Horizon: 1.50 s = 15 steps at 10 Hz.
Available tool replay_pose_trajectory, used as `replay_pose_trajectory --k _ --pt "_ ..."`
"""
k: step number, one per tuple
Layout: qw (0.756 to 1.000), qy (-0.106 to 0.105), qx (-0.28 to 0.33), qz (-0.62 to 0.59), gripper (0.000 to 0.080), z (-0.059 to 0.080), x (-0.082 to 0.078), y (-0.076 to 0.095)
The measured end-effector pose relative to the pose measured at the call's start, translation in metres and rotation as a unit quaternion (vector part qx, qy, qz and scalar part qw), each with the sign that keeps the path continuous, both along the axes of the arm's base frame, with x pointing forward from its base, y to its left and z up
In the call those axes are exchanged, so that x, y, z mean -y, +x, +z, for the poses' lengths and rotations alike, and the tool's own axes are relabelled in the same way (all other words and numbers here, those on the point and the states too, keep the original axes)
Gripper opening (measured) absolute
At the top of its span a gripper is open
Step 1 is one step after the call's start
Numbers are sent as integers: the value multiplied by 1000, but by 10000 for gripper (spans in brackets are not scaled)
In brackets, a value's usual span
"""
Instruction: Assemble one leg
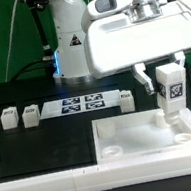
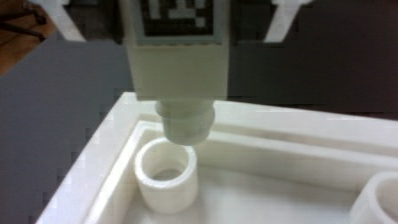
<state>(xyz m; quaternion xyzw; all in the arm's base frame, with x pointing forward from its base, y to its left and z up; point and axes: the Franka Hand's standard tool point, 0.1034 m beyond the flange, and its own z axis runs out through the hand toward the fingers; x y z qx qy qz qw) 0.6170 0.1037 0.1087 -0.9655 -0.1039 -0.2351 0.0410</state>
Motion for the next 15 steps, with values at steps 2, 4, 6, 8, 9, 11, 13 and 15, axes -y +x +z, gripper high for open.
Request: replay_pose_trajectory --k 2,4,6,8,9,11,13,15 --pt "1000 0 -2 0 290 -4 0 -1" --pt "1000 2 -5 0 290 -12 -5 3" --pt "1000 5 -10 0 290 -26 -9 5" --pt "1000 6 -12 0 290 -38 -14 4" --pt "1000 5 -9 -1 290 -40 -14 5" --pt "1000 5 -9 0 290 -40 -14 5" --pt "1000 4 6 -3 290 -41 -13 5" --pt "1000 3 30 -6 290 -41 -11 6"
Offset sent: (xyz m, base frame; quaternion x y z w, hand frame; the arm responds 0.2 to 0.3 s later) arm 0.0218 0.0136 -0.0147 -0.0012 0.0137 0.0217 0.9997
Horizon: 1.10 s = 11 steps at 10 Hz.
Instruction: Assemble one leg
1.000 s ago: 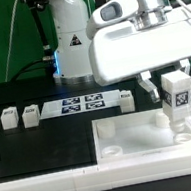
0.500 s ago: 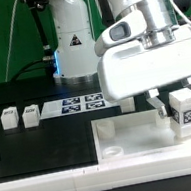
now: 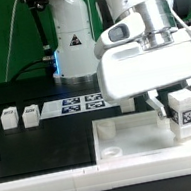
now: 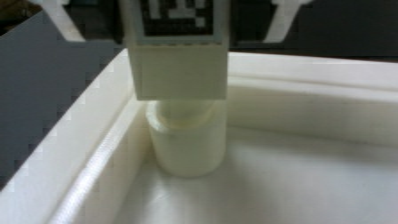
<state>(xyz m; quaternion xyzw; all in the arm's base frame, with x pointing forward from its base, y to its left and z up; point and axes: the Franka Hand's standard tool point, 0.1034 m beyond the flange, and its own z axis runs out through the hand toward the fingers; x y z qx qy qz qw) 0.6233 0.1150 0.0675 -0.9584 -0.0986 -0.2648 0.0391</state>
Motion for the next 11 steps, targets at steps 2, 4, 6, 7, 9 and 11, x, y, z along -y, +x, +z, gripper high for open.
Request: replay_pose_trajectory --k 2,4,6,7,9,11 --pt "1000 0 3 0 290 0 0 0" --pt "1000 0 3 0 452 0 0 0" --pt "1000 0 3 -1 598 0 0 0" --pt "1000 0 3 -1 640 0 0 0" --pt "1000 0 3 -1 647 0 0 0" --pt "1000 0 -2 -2 649 14 5 3"
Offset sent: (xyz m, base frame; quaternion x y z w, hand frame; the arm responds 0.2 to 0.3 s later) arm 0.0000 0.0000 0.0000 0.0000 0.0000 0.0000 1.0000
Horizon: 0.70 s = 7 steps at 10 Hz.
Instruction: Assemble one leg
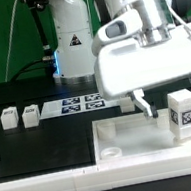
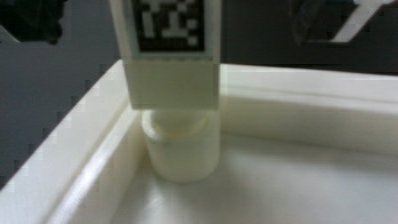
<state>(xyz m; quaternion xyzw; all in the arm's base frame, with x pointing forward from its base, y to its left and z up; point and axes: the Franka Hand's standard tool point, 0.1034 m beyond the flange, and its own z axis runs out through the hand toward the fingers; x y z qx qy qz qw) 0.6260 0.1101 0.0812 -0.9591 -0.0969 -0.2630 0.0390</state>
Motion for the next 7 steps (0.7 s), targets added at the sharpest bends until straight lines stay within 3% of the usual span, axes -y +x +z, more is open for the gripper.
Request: replay_pose_trajectory --k 3,7 --pt "1000 2 -7 2 649 24 1 6" --pt "1000 4 -21 6 649 25 -2 7"
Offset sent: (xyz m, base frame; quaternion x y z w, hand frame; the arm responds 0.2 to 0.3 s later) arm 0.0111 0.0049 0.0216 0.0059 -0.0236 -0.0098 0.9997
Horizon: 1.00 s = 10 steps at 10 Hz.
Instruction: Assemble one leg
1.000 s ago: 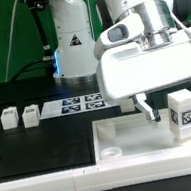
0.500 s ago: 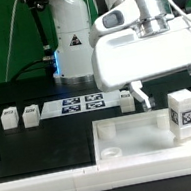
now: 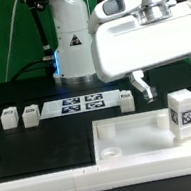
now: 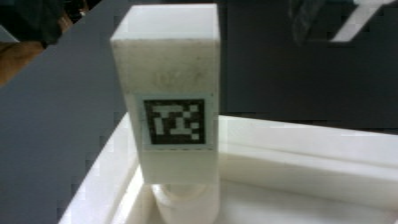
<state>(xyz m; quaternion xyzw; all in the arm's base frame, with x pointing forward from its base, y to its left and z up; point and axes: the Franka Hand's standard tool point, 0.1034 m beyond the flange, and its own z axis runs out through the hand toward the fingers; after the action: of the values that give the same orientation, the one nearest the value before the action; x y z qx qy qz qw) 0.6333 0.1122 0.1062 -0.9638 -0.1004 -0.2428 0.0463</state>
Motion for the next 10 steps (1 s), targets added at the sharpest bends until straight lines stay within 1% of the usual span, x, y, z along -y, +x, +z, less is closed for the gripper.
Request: replay_pose_trajectory --k 1,2,3,4,5,6,7,8,9,10 --pt "1000 0 -1 0 649 -1 1 0" --pt "999 0 -40 0 649 -9 3 -5" --pt "994 4 -106 0 649 -12 3 -7" --pt "987 3 -161 8 649 -9 1 -7" --pt "979 5 -204 13 649 -7 -3 -7" --pt "974 7 -228 16 649 -8 -5 -8" --pt "958 5 -286 22 649 -9 -7 -19" --pt "944 3 -329 32 649 -7 -10 -20" --pt "941 5 -337 32 649 -8 -12 -14" --pt "946 6 -324 11 649 -10 -12 -7"
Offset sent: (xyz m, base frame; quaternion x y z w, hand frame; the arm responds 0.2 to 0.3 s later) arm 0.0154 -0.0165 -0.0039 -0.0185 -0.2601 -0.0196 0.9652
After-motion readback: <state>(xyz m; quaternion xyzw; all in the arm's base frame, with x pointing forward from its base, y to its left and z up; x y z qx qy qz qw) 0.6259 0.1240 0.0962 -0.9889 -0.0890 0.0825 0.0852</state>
